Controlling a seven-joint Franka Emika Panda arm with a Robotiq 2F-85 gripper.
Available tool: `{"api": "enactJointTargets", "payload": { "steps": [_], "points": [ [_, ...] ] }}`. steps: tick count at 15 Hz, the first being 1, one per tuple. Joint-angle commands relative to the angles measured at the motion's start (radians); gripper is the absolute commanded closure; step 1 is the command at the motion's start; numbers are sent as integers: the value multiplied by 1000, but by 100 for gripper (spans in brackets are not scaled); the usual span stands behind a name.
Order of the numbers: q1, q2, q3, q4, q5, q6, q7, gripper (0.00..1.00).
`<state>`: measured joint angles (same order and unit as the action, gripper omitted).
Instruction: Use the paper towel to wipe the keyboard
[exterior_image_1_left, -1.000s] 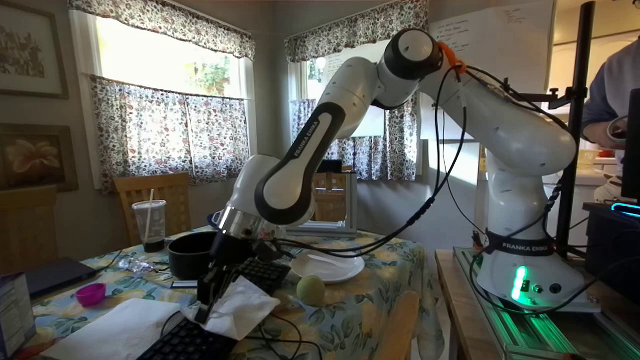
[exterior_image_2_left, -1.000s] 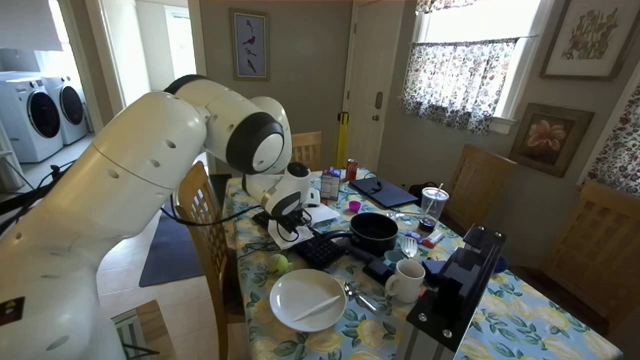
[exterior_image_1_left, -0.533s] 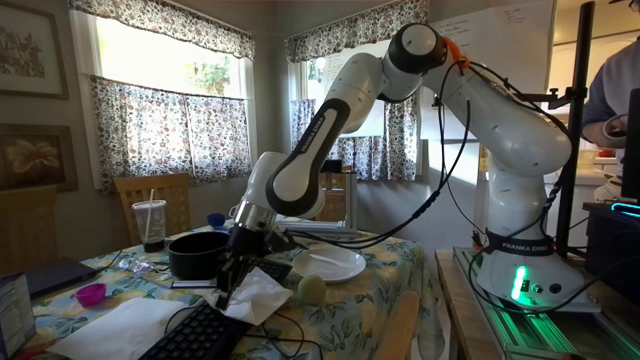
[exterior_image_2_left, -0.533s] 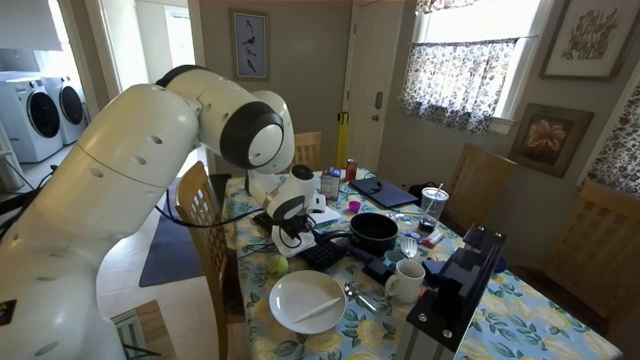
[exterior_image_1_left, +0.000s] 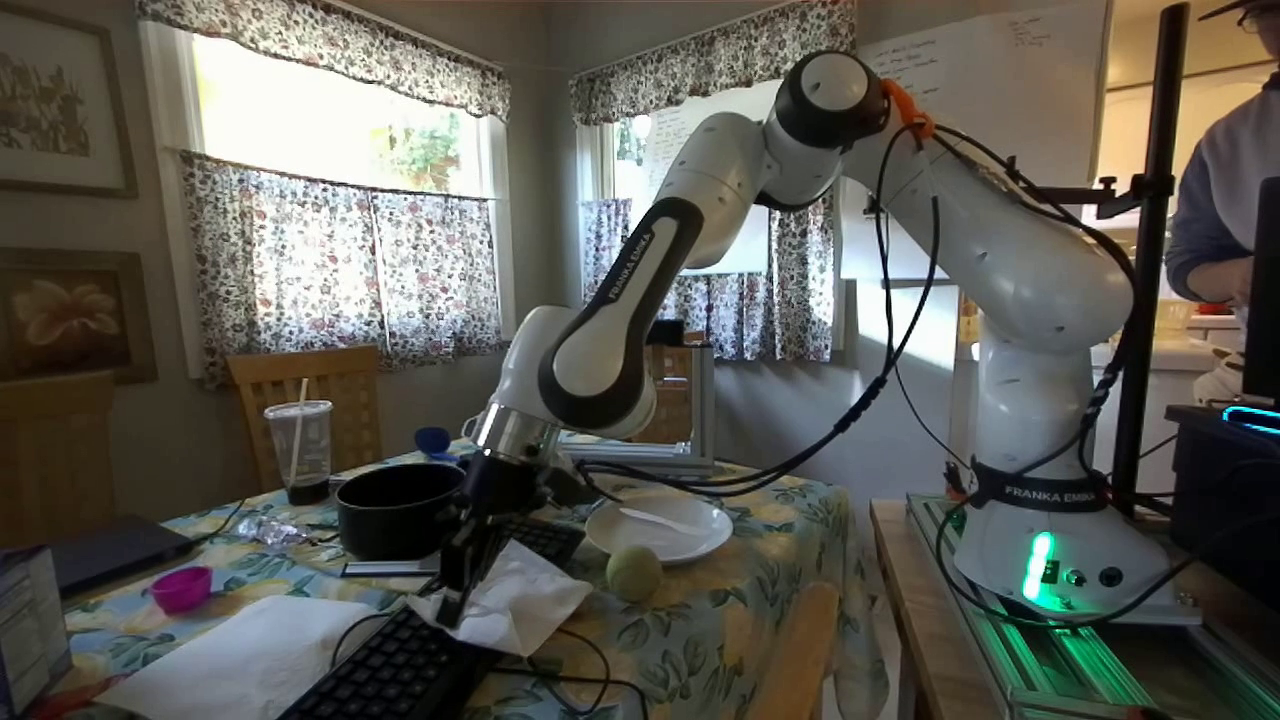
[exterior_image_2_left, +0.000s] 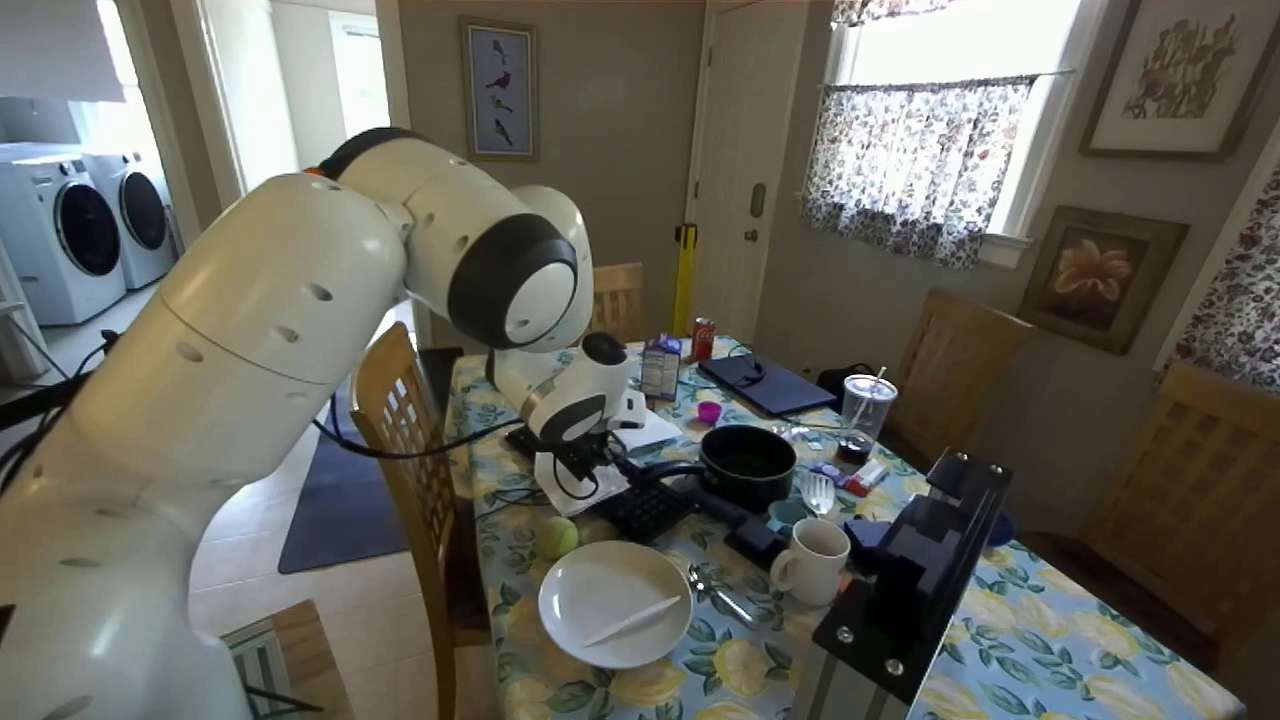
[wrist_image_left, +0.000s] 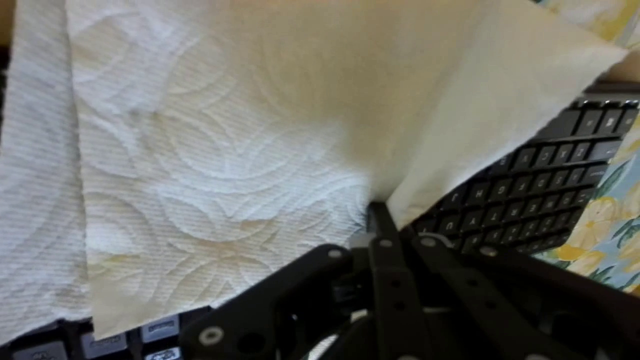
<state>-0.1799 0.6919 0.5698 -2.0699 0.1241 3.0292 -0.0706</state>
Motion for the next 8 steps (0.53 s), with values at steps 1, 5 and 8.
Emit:
{"api": "enactJointTargets", "payload": {
  "steps": [1,5,8],
  "points": [
    [-18,62,46,43,12,-5,-65,100],
    [0,115,55,103,-5,-19,-96,100],
    [27,149,49,159,-15,-46,-114,100]
  ]
}}
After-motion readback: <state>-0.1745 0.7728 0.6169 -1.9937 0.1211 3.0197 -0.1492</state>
